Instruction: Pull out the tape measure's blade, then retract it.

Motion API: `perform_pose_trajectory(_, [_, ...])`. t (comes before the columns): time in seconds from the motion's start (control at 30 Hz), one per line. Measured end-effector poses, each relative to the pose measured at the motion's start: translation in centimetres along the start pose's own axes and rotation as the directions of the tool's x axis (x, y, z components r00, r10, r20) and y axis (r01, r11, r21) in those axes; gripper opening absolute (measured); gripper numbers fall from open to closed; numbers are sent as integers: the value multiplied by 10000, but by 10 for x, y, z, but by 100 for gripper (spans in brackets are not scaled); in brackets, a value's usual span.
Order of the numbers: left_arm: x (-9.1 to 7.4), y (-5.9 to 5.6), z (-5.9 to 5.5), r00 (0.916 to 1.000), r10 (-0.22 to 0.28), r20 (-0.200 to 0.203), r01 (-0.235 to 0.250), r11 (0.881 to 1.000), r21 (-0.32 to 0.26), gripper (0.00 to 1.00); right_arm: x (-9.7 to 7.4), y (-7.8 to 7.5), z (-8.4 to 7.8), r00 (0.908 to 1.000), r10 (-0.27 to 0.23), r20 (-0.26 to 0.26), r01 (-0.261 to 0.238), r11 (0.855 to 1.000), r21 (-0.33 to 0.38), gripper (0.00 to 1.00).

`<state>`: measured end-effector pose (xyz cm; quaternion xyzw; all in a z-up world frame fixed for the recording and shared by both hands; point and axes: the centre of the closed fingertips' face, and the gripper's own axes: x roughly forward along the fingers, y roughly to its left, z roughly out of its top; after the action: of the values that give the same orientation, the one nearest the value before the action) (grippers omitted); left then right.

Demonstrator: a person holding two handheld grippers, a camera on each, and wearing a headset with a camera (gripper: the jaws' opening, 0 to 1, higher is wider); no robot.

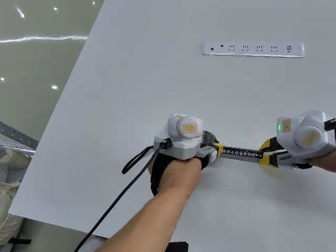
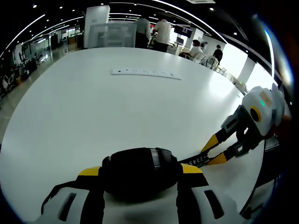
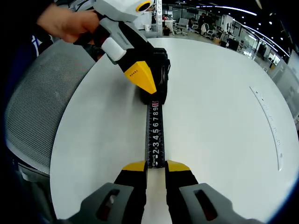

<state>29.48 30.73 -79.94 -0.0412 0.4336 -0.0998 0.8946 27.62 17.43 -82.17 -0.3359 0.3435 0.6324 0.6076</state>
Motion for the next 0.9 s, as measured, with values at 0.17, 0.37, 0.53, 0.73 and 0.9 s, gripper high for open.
perform_pose_trajectory(0.17, [0,0,0,10000,-25,34,25,10000,21,59,5,0,7,10000,42,56,-42,10000,-33,10])
perform_pose_trajectory(0.37, [0,0,1,10000,-54,28,54,10000,-7,59,12,1,17,9998,82,182,-80,9999,-73,10])
perform_pose_trajectory(0.53, [0,1,2,10000,-82,51,82,10000,-11,59,15,2,23,9996,92,261,-90,9999,-75,10])
perform_pose_trajectory(0.73, [-1,0,3,9999,-110,67,110,9999,-29,59,19,1,30,9992,116,384,-113,9999,-74,10])
perform_pose_trajectory(0.9, [-1,0,2,9999,-127,71,128,9999,-22,59,23,1,34,9988,144,460,-140,9999,-93,10])
